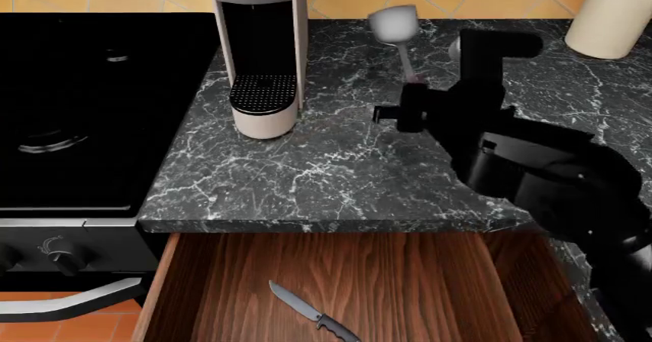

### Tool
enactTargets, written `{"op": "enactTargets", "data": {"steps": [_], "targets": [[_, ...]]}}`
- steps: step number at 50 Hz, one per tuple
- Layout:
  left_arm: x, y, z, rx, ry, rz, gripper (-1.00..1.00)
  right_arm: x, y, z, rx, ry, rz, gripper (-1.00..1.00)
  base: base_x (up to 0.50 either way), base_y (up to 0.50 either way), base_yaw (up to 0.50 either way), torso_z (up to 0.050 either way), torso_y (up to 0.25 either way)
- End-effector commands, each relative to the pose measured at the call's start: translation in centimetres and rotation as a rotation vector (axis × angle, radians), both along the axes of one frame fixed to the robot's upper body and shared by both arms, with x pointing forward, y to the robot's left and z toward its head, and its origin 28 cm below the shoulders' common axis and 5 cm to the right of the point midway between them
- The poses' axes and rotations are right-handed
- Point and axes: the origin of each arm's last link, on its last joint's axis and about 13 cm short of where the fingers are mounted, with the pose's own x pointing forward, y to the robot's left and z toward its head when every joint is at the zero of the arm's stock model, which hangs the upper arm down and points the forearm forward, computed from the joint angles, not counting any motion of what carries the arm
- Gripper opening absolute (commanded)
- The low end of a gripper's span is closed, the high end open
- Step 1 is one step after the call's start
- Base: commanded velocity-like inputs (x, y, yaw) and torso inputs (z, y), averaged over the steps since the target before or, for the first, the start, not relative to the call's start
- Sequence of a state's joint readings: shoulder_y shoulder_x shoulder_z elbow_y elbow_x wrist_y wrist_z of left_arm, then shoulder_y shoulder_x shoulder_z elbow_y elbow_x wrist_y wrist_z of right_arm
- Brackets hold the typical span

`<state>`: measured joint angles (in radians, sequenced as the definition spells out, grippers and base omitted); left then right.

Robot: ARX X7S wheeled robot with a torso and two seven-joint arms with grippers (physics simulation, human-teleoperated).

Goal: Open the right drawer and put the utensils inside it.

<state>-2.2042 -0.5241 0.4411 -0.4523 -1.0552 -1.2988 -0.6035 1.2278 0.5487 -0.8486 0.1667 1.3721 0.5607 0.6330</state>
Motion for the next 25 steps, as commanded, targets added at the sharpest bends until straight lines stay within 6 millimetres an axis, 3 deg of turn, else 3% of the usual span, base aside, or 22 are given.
{"op": "enactTargets", "data": {"steps": [1, 20, 25], "targets": [[-0.1, -0.1, -0.1, 0.004, 0.002, -0.004, 1.0, -3.2, -1.9, 1.2, -0.091, -0.035, 0.105, -1.0, 0.0, 0.0, 0.0, 0.0, 0.0], [-0.1, 0.0, -0.1, 0.003, 0.002, -0.002, 1.0, -7.3, -4.0, 2.2, -0.192, -0.043, 0.223, -1.0, 0.0, 0.0, 0.0, 0.0, 0.0], [-0.1, -0.1, -0.2, 0.006, 0.002, -0.004, 1.0, -9.3, -4.6, 2.5, -0.188, -0.054, 0.236, -1.0, 0.0, 0.0, 0.0, 0.0, 0.0]]}}
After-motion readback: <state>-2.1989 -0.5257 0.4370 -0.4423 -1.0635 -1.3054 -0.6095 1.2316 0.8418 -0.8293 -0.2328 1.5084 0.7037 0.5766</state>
